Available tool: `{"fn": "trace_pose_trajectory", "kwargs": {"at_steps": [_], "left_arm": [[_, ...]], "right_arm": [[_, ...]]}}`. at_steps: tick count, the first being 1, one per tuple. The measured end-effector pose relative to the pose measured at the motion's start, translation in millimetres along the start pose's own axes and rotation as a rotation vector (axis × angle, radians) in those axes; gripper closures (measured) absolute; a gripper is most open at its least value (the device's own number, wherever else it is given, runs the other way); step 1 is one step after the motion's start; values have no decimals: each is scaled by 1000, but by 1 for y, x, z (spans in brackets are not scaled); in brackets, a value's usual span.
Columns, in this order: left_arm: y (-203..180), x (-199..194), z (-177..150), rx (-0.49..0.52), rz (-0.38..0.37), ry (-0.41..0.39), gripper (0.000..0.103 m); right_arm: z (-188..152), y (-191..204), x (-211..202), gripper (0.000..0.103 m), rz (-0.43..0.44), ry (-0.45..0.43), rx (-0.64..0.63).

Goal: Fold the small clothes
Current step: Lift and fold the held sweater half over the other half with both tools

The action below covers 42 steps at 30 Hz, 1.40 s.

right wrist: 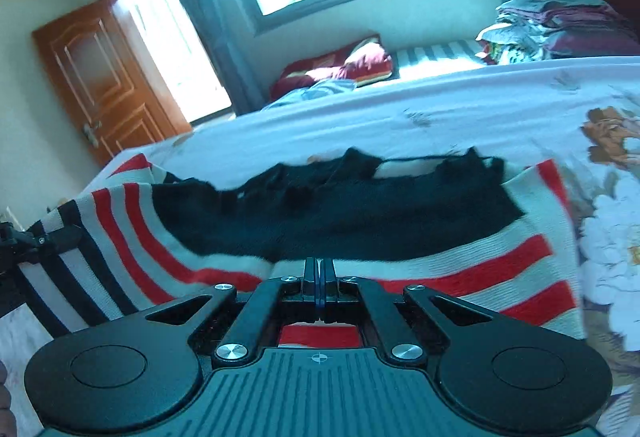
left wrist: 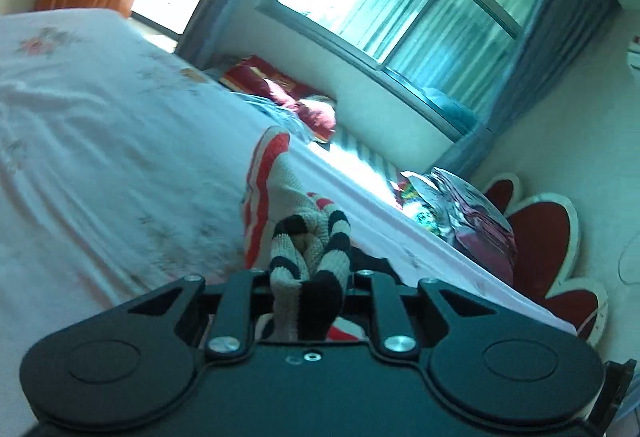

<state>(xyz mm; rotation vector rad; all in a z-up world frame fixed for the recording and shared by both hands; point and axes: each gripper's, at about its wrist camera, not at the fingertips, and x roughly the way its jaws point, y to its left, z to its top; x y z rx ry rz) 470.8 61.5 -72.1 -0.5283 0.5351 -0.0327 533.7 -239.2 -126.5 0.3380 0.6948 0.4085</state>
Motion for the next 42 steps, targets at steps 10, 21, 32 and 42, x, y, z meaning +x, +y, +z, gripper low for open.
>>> {"fn": "trace_pose_trajectory", "kwargs": {"at_steps": [10,21,32,42], "left_arm": [[-182,80,-128,342,-124,418,77],[-128,16,-64,337,-64,195,47],[-71,97,-38,279,-115,349,59],[-77,118,-44,397,-152,336,63]], "right_arm": [[27,-115,-119,103,-51,-138,215],[19,-145,-149,38,55,-72,275],[28,-119,-53,46,48,59,201],[34,-96,-35,94,-76,-49,-14]]}}
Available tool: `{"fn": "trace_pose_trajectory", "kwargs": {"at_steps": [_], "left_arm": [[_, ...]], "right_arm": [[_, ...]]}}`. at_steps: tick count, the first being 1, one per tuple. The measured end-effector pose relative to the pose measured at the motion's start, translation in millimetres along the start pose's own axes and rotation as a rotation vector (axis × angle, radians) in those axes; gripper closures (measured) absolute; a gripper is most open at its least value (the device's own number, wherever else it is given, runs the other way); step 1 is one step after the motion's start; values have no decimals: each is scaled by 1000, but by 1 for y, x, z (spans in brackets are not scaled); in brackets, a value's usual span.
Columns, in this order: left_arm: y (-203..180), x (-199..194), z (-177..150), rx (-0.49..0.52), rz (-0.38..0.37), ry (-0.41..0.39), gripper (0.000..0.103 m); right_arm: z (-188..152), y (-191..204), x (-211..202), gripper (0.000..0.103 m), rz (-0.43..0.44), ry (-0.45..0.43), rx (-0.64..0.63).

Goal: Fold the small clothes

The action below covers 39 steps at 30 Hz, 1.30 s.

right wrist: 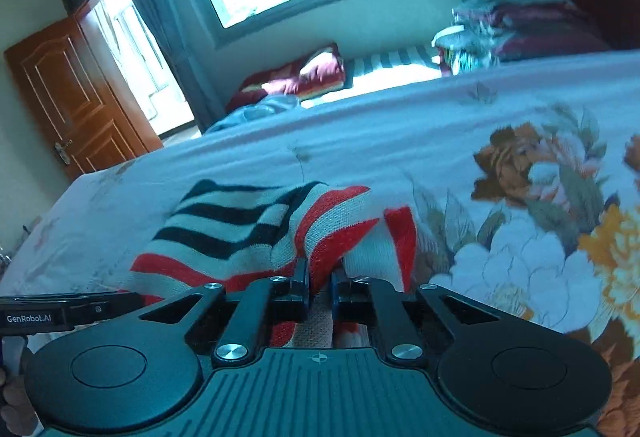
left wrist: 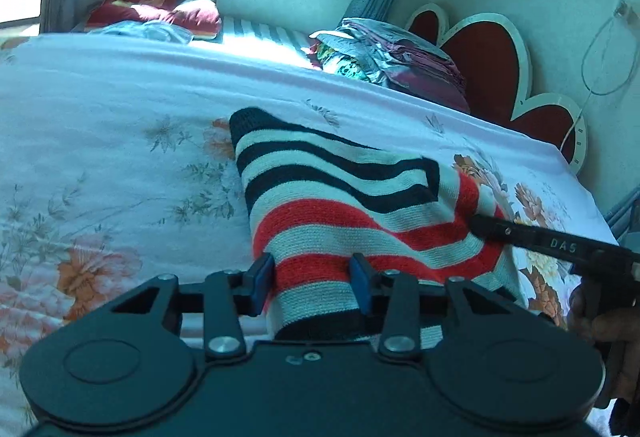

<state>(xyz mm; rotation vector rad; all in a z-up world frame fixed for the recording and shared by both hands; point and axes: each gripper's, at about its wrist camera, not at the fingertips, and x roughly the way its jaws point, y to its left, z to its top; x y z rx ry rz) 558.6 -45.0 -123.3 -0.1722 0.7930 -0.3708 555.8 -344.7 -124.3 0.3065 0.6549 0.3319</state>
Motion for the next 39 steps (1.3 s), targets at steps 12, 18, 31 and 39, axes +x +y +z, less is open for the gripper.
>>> {"fn": "trace_pose_trajectory", "kwargs": {"at_steps": [12,18,31,39], "left_arm": [[-27,9,23,221,45,27,63],[-39,36,43,289,-17,46,65],[-40,-10,13,277,-56,62,69],[-57,-10,-30,369,73,71,70]], "right_arm": [[1,-9,-4,56,-178,-16,-23],[30,2,31,91,-135,77,-87],[15,14,-2,95,-68,121,-119],[-35,35,-5,95,-113,199,-202]]}}
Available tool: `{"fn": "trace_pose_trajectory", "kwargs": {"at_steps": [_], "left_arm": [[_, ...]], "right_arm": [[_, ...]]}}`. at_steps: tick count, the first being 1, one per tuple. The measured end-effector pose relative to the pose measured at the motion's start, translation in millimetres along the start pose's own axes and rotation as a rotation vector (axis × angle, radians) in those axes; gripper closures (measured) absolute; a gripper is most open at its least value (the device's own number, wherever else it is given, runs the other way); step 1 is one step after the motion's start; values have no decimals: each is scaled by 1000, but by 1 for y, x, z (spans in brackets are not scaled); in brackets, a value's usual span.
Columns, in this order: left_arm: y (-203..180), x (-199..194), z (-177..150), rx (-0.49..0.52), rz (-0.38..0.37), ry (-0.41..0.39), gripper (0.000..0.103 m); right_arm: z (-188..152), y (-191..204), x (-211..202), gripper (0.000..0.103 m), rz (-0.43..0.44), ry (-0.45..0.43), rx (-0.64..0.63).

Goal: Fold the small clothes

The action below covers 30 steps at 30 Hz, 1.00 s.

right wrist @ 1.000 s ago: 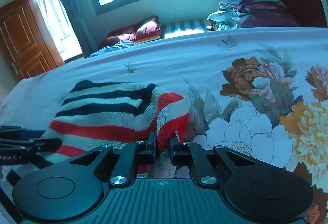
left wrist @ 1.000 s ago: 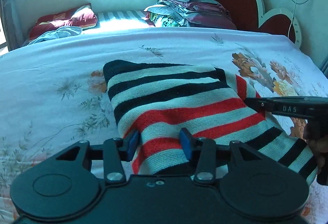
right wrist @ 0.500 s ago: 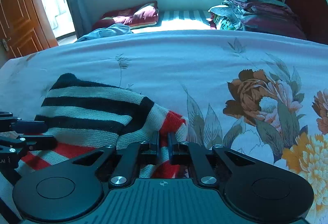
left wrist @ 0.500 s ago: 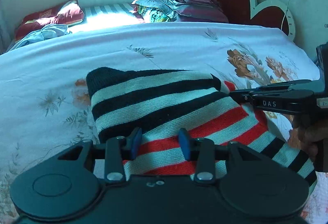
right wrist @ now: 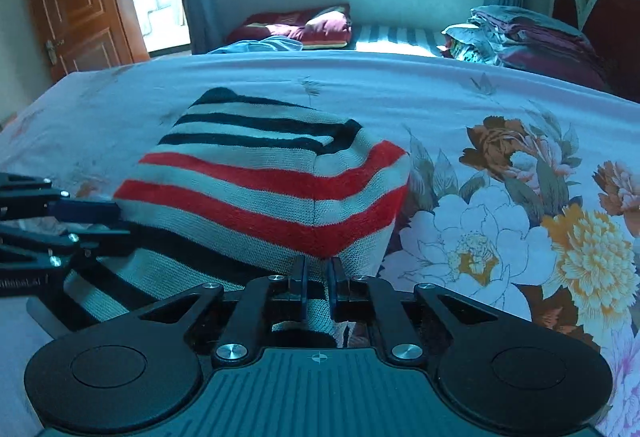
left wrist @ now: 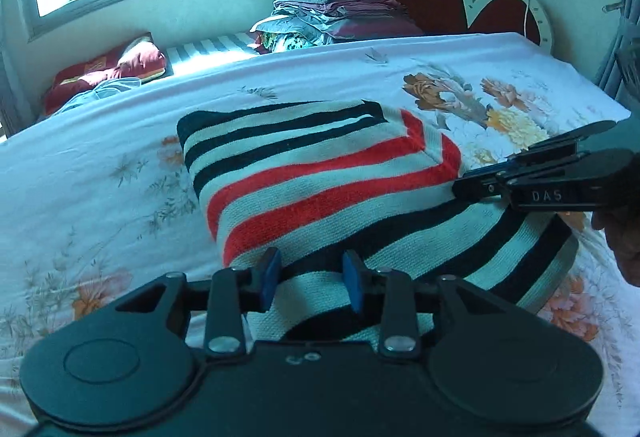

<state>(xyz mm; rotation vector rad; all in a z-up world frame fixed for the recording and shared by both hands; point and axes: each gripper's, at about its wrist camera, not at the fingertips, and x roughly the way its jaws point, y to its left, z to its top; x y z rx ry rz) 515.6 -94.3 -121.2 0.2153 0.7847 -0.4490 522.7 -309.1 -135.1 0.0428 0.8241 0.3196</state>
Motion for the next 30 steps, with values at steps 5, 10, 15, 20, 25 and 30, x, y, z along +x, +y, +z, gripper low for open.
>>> {"fn": "trace_pose_trajectory", "kwargs": {"at_steps": [5,10,15,20,25,30], "left_arm": [[2,-34,2,-60,-12,-30,71],[-5,-55,-25,-50,6,4,74],[-12,-52,-45,-60,16,47,74],[-13,-47,-53,-82,38,61,74],[-18,-43,-58,-73,67,68,73],[-19,-66,-45,-95,61,24,75]], "right_arm": [[3,11,-37,95,1,-42,0],[-20,36,-70,95,47,-32,-75],[-48,38,-61,95,6,38,-98],[-64,29,-53,95,-14,64,-98],[-72,24,-51,96,-18,54,-91],[-55,27,-81,95,4,-39,-59]]}}
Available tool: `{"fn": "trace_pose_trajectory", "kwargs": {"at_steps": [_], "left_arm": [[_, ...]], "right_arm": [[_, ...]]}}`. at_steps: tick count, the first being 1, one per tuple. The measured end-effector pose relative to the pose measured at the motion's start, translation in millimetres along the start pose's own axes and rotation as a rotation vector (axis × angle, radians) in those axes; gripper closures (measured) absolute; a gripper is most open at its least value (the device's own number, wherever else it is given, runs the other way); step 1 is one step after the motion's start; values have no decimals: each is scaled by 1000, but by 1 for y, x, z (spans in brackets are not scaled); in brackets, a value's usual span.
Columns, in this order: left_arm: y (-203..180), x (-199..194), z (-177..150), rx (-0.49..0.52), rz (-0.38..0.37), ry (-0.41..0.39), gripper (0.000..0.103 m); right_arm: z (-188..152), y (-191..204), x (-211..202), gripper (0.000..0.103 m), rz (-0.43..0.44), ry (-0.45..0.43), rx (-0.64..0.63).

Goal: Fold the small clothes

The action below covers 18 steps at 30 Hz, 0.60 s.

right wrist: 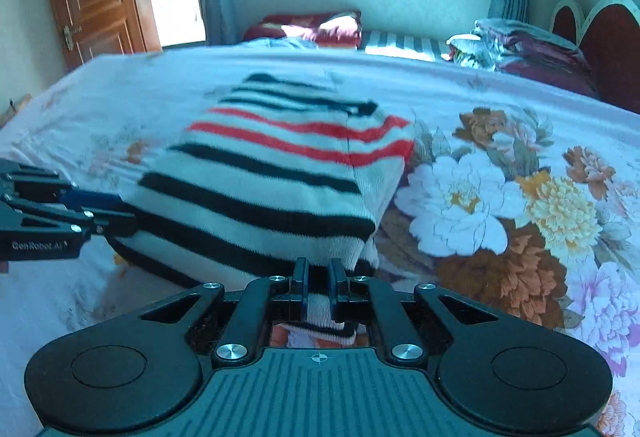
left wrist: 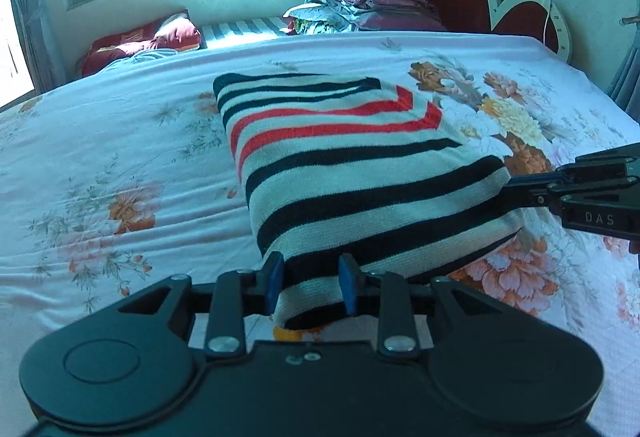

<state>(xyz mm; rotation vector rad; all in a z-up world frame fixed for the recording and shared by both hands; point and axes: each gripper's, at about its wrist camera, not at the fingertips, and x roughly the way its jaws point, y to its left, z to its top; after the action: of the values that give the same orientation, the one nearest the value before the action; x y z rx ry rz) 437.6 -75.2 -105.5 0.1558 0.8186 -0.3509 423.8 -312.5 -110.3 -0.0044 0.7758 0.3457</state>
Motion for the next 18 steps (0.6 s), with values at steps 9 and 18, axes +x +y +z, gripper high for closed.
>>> {"fn": "trace_pose_trajectory", "kwargs": {"at_steps": [9,18], "left_arm": [[-6,20,-5,-3,50,60,74],[-6,5,-3,-46,60,38,59]], "right_arm": [[-2,-6,39,95,-29,95,-23],[-1,-24,24,95,35,48,55]]}}
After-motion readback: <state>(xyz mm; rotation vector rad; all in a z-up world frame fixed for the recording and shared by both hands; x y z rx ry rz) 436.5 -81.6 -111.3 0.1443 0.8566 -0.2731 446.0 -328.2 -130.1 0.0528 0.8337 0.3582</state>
